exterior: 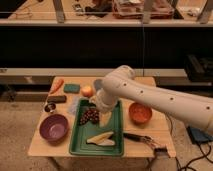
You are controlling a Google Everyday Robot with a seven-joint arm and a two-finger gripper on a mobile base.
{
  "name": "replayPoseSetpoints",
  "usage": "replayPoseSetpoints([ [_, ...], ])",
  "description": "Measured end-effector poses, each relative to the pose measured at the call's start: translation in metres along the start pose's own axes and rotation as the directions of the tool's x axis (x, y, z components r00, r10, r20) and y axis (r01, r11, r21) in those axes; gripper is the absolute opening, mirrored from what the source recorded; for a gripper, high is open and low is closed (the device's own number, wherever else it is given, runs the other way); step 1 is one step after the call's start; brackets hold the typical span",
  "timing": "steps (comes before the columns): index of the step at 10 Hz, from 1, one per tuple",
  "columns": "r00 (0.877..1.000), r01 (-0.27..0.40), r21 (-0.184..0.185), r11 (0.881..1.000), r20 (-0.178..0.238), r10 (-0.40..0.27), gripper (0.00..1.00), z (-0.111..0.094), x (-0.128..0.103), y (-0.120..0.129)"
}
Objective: Wipe red bowl with sponge
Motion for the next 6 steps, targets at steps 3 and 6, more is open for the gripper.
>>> replayPoseSetpoints([
  [3, 0.996, -0.086, 0.123, 0.989, 0.006, 0.086, 0.75, 0.006, 0.008, -0.075],
  [6, 0.984, -0.177, 0.230, 0.957, 0.053, 0.169, 0.75, 0.016, 0.012, -0.140],
])
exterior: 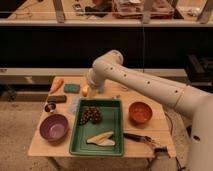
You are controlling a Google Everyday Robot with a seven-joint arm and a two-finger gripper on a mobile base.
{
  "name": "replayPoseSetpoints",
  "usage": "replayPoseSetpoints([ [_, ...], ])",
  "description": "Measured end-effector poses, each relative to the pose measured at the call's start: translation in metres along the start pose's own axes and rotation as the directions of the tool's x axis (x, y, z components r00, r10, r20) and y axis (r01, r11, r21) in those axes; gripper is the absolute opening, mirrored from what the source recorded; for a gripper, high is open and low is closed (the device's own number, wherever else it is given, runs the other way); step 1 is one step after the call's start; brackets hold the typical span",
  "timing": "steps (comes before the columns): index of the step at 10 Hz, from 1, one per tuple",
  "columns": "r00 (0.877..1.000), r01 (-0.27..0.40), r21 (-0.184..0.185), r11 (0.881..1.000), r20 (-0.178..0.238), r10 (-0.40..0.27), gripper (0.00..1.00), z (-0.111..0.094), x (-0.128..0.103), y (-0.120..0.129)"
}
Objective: Wipe red bowl with sponge
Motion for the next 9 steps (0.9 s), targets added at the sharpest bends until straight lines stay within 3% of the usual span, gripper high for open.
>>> replayPoseSetpoints([
  [7, 1.000, -0.003, 0.004, 1.000, 0.003, 0.003, 0.75, 0.000, 0.000, -0.003],
  [9, 0.997, 0.003, 0.006, 1.000, 0.083, -0.004, 0.75, 0.001, -0.011, -0.017],
])
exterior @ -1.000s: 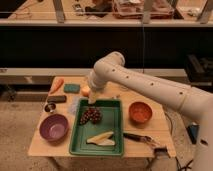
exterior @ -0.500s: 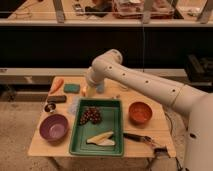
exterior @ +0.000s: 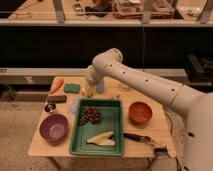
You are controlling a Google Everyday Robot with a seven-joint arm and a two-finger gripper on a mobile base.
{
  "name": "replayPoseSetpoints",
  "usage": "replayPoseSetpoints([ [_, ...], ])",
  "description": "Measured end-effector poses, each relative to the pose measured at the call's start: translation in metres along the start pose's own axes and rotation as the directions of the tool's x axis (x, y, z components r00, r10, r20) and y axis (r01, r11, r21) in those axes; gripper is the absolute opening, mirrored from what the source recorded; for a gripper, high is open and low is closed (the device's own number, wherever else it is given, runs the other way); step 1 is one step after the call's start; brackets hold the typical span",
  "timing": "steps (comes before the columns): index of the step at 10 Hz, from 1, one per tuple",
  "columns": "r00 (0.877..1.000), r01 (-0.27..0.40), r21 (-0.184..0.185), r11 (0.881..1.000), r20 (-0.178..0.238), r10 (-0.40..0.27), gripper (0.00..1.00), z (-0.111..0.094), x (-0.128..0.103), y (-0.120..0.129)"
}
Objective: Wipe red bowl with sponge
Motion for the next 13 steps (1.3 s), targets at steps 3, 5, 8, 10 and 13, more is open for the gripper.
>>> replayPoseSetpoints([
  [3, 0.992, -0.012, 0.015, 1.000, 0.127, 0.010, 0.75, 0.022, -0.049, -0.031],
  [5, 0.988, -0.033, 0.037, 0.999, 0.152, 0.027, 0.75, 0.040, -0.079, -0.052],
  [8, 0.995, -0.068, 0.052, 0.996, 0.078, 0.064, 0.75, 0.072, -0.090, -0.075],
  [10, 0.996, -0.092, 0.052, 0.994, 0.000, 0.092, 0.75, 0.093, -0.084, -0.090],
  [13, 0.989, -0.136, 0.023, 0.990, -0.047, 0.137, 0.75, 0.120, -0.064, -0.109],
])
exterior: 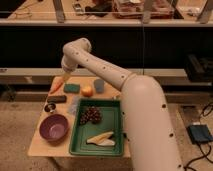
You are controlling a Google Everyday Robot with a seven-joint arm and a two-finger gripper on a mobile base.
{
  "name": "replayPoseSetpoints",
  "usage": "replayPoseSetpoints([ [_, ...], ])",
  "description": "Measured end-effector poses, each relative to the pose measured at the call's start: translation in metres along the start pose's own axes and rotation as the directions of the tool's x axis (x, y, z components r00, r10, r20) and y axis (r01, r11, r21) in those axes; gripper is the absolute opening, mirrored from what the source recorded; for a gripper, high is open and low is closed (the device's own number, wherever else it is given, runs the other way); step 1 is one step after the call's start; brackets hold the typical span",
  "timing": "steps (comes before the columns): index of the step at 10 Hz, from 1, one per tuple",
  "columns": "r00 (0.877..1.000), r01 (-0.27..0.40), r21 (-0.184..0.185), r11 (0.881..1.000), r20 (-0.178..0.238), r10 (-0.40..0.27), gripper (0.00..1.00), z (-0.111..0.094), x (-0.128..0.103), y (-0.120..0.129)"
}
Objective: Wipe red bowl with sponge
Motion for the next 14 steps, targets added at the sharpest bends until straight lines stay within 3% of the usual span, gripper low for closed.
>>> replayPoseSetpoints([
  [3, 1.000, -0.007, -0.060, 0.998, -0.031, 0.005, 0.75, 0.036, 0.014, 0.010],
  [8, 1.000, -0.009, -0.061, 0.998, -0.029, 0.007, 0.75, 0.035, 0.015, 0.009],
  [11, 0.998, -0.060, -0.155, 0.986, -0.012, 0.058, 0.75, 0.048, 0.023, 0.019],
  [12, 0.997, -0.082, -0.204, 0.976, -0.021, 0.080, 0.75, 0.063, 0.033, 0.030],
  [14, 0.993, -0.116, -0.266, 0.957, -0.048, 0.107, 0.75, 0.091, 0.051, 0.049],
])
